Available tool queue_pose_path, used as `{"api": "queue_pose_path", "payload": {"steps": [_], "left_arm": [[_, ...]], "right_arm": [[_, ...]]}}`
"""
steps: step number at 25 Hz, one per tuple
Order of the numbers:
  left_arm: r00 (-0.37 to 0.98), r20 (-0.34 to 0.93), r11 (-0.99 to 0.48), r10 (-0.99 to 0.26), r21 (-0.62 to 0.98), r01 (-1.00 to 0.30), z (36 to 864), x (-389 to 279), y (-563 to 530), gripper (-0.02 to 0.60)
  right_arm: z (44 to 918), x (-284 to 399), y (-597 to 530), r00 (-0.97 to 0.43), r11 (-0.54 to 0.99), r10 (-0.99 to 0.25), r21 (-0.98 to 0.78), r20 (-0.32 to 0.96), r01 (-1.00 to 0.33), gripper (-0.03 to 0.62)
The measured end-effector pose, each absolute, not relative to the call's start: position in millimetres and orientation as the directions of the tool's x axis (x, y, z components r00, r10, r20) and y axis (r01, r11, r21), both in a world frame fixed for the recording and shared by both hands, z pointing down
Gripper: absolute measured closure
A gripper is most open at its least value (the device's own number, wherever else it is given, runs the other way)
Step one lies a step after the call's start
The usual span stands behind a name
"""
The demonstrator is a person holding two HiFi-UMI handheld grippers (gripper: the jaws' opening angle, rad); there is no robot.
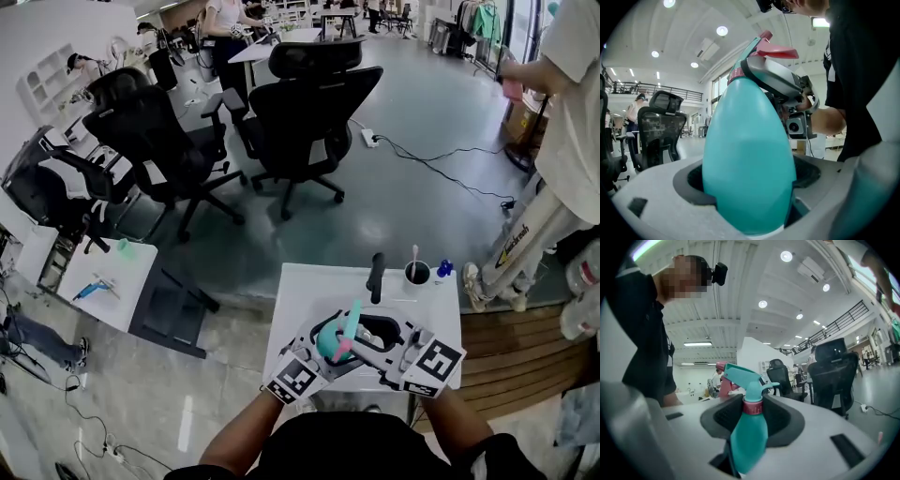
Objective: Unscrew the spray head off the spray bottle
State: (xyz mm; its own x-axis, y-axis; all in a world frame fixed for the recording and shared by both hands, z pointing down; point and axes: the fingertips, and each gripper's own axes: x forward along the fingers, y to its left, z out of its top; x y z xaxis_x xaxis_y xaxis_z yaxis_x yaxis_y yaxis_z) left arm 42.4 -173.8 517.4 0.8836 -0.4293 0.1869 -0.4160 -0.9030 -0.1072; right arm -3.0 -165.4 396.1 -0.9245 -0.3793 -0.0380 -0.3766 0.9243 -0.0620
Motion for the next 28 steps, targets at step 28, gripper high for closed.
{"api": "queue_pose_path", "payload": {"steps": [28], "left_arm": [[0.843, 0.235, -0.875, -0.484, -0.103, -0.474, 527.5, 43.8, -191.9, 0.121]], "right_arm": [[401.1, -4.8, -169.0, -0.862, 0.862, -0.504, 0.031, -0.047, -0.506, 0.387]]}}
